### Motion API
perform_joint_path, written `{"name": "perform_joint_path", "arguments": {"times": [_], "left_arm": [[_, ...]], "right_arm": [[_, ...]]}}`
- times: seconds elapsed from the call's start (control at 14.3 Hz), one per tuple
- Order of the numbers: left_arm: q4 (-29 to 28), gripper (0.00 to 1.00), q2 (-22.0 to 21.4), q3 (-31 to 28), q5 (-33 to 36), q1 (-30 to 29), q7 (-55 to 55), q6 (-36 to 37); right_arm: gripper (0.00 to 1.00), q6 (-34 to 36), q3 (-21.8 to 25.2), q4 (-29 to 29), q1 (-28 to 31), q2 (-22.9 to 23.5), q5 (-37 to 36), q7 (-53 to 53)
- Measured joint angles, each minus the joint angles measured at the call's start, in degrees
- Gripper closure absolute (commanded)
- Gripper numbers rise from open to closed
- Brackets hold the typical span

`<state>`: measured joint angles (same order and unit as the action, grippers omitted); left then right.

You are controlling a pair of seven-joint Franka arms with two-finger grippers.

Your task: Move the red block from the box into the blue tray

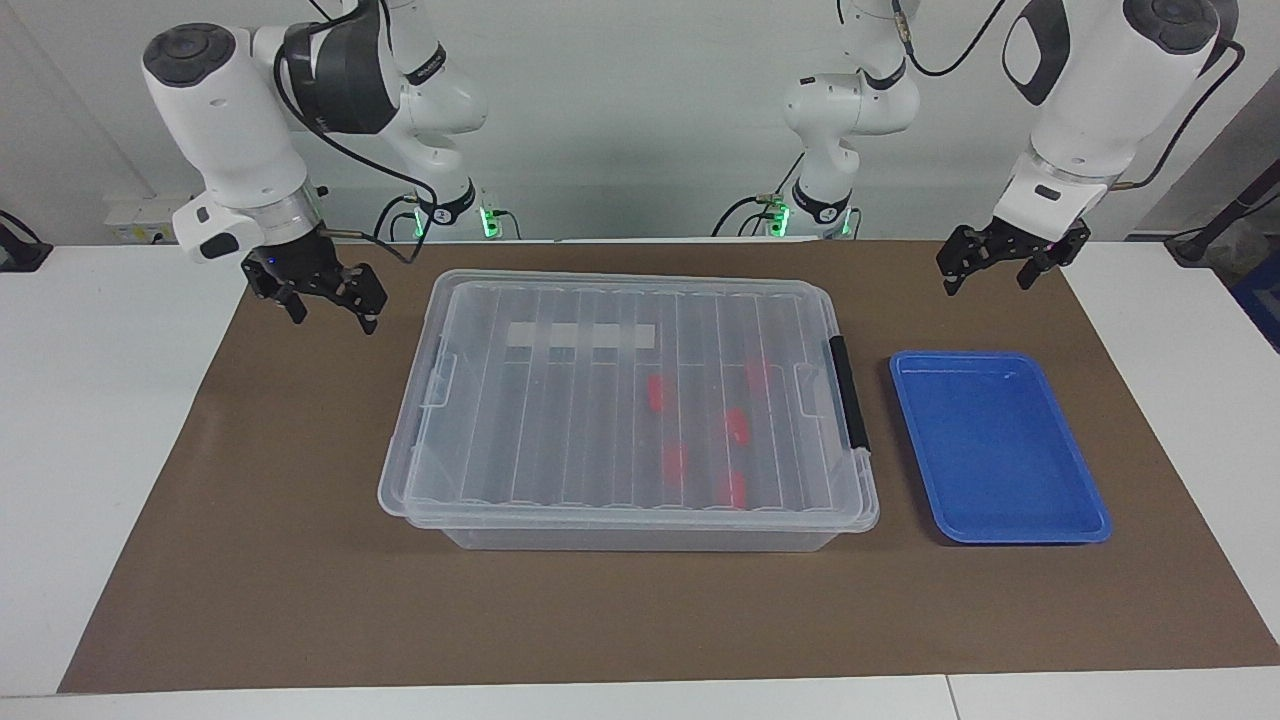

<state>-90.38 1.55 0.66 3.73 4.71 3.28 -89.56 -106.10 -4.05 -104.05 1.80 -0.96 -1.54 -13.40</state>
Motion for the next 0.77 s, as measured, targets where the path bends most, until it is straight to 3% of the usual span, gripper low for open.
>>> {"name": "perform_joint_path", "arguments": {"times": [0.21,0.77], "left_arm": [[0.00,0.00,0.00,0.00,0.00,0.00,0.00,0.00],[0.00,0.00,0.00,0.00,0.00,0.00,0.00,0.00]], "right_arm": [[0.00,-4.32,-1.27,-3.64,-1.82,0.00,0.01,-2.47],[0.00,-7.19,-1.41,-11.57,-4.10,-2.09,0.01,-3.77]]}}
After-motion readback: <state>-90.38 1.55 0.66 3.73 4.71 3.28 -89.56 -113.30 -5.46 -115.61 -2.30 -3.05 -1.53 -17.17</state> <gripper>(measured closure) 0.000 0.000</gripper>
